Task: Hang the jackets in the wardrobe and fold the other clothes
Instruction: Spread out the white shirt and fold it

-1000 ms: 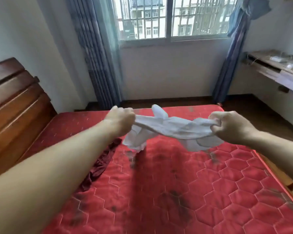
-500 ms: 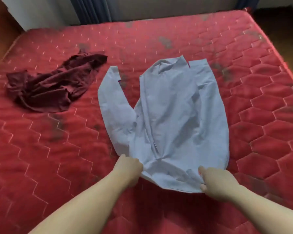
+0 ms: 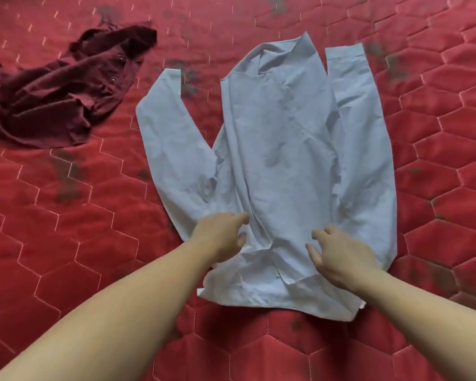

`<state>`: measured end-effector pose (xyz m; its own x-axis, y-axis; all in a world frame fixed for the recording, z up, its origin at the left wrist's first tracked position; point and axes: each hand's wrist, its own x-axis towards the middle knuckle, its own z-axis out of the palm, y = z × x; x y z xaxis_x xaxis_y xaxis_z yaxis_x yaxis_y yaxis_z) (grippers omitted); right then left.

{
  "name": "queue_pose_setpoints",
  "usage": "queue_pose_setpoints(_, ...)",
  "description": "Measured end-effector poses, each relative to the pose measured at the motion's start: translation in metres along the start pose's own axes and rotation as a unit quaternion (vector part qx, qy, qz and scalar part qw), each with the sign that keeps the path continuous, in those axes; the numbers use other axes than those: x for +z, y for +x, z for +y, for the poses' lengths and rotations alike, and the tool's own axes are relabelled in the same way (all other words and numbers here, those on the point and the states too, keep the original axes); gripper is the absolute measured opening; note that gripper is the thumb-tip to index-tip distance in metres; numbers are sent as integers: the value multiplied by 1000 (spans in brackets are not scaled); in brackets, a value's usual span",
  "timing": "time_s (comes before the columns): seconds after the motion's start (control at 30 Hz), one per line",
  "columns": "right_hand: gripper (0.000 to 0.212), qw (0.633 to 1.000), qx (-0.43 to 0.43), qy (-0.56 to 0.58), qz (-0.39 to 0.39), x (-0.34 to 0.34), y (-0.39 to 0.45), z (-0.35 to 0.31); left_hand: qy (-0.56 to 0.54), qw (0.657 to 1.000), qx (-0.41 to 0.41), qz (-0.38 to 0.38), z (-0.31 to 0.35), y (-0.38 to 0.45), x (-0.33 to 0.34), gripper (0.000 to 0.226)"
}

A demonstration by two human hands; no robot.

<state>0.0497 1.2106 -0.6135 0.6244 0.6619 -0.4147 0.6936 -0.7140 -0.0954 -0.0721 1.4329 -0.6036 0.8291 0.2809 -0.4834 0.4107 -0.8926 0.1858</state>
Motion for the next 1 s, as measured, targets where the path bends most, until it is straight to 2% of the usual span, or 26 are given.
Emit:
queue_pose_setpoints(0.07,39,999,-34,-7,16,4,21,-6,-9,998,14,57,-7,21,0,36)
queue_pose_setpoints(0.2,61,998,-52,-35,-21,11,59,-16,-11,997,31,69,-33,56,5,67)
queue_pose_setpoints(0.43,63,997,-58,-44,16,-2,145,-36,41,997,24,65,-68,117,6,71)
queue_pose_setpoints(0.53,66,998,-36,-42,26,-6,189,-36,24,998,-39,50,-88,128,14,79)
queue_pose_setpoints(0.67,76,997,53,-34,42,-8,207,7,13,990,-133,41,-106,112,29,78)
queue_pose_setpoints(0.77,81,992,93,22,85,-17,200,31,-4,983,-155,103,-95,115,4,80)
queue_pose_setpoints(0.83,75,989,73,39,119,-24,210,28,-22,979,-128,156,-92,141,-15,65)
queue_pose_setpoints(0.9,71,989,21,40,139,-31,233,13,-5,982,-79,173,-89,174,-28,56)
queue_pose_setpoints(1.0,75,995,-21,19,100,-32,267,-6,33,992,14,123,-84,214,-36,70)
